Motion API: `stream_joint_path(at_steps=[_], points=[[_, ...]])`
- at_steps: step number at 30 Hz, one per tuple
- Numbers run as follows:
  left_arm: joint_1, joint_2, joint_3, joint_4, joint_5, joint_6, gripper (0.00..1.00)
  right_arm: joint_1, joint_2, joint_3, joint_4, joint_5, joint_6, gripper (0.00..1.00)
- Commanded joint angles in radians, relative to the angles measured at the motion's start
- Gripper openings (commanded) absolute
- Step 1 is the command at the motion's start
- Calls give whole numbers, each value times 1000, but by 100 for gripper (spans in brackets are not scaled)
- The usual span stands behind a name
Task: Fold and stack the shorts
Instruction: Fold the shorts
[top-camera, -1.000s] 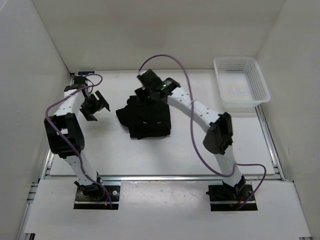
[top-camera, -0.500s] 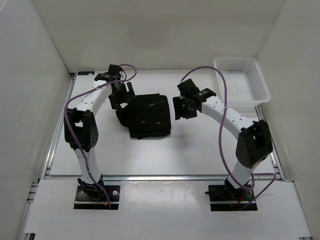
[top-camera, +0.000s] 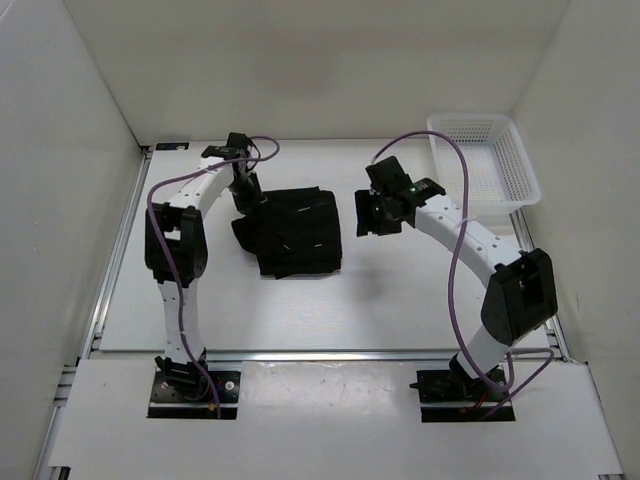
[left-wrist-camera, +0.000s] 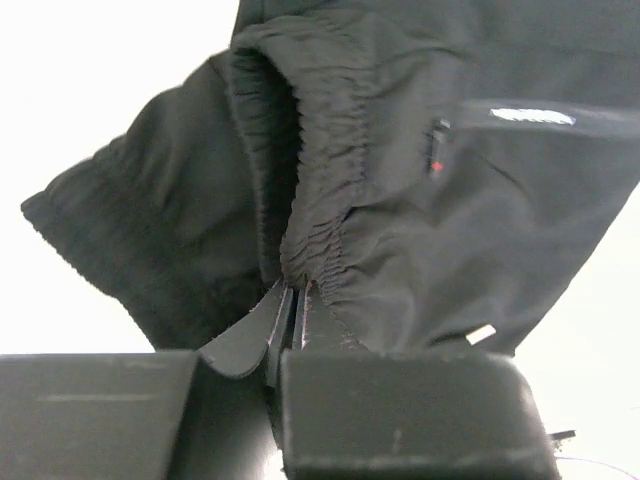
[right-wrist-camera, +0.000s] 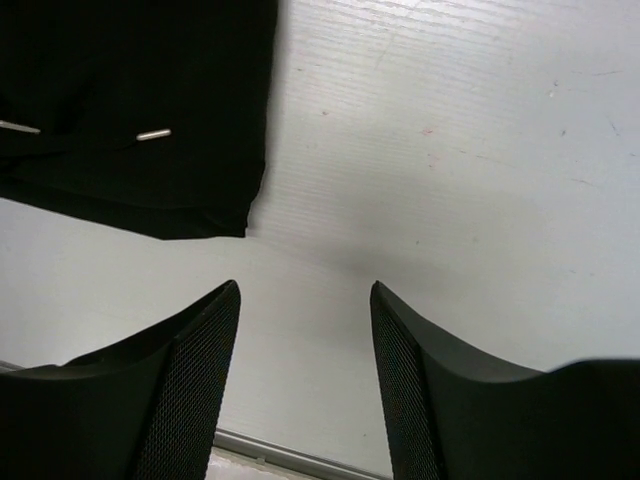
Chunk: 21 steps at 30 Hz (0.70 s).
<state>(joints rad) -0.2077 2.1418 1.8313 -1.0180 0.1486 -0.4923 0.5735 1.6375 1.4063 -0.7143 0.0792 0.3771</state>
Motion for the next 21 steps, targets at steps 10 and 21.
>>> stream_joint_path(at_steps=[10, 21], points=[[90, -321, -322, 29, -63, -57, 100, -17, 116, 69, 42, -74, -26, 85], [157, -257, -431, 143, 71, -16, 100, -17, 301, 247, 32, -209, -40, 97]])
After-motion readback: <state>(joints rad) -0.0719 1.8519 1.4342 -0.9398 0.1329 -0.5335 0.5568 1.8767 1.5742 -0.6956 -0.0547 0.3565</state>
